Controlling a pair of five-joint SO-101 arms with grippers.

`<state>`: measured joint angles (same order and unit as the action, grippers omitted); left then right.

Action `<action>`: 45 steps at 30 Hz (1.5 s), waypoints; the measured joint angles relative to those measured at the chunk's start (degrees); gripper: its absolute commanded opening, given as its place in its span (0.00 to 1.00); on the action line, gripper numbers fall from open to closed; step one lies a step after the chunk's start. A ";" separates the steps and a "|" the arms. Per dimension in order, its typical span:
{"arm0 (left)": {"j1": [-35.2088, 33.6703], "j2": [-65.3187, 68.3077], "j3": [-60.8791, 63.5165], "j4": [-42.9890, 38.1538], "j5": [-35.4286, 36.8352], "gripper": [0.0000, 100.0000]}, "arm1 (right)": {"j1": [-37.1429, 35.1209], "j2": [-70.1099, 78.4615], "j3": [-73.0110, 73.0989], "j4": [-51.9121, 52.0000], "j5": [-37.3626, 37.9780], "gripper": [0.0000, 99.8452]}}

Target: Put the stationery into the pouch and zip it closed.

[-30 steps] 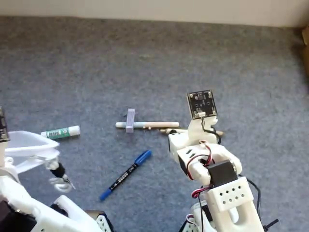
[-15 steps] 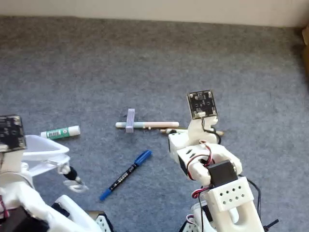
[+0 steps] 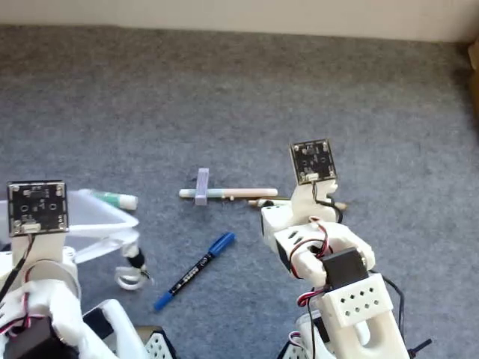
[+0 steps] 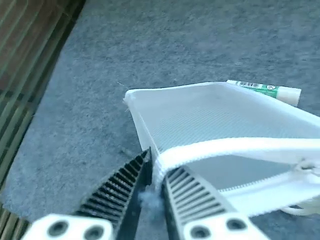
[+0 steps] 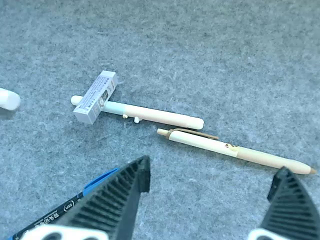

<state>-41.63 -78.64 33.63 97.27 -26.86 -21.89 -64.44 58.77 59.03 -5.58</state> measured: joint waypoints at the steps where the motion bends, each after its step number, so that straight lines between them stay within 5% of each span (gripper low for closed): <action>1: 2.29 0.00 0.00 0.44 1.58 0.01 | 0.00 0.00 0.00 0.00 0.00 0.36; 7: 16.35 0.00 0.18 1.14 11.78 0.01 | 0.00 0.00 0.00 0.00 0.00 0.36; 13: 23.91 0.09 -0.44 1.23 13.89 0.01 | 0.00 0.00 0.00 0.00 0.00 0.36; 31: 19.69 0.44 -8.70 1.23 16.97 0.01 | 0.00 0.00 0.00 0.00 0.00 0.35; 45: 19.25 24.53 -15.91 1.23 21.10 0.01 | 0.00 0.00 0.00 0.00 0.00 0.35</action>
<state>-22.37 -54.11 17.71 98.51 -5.76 -21.89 -64.44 58.77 59.03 -5.58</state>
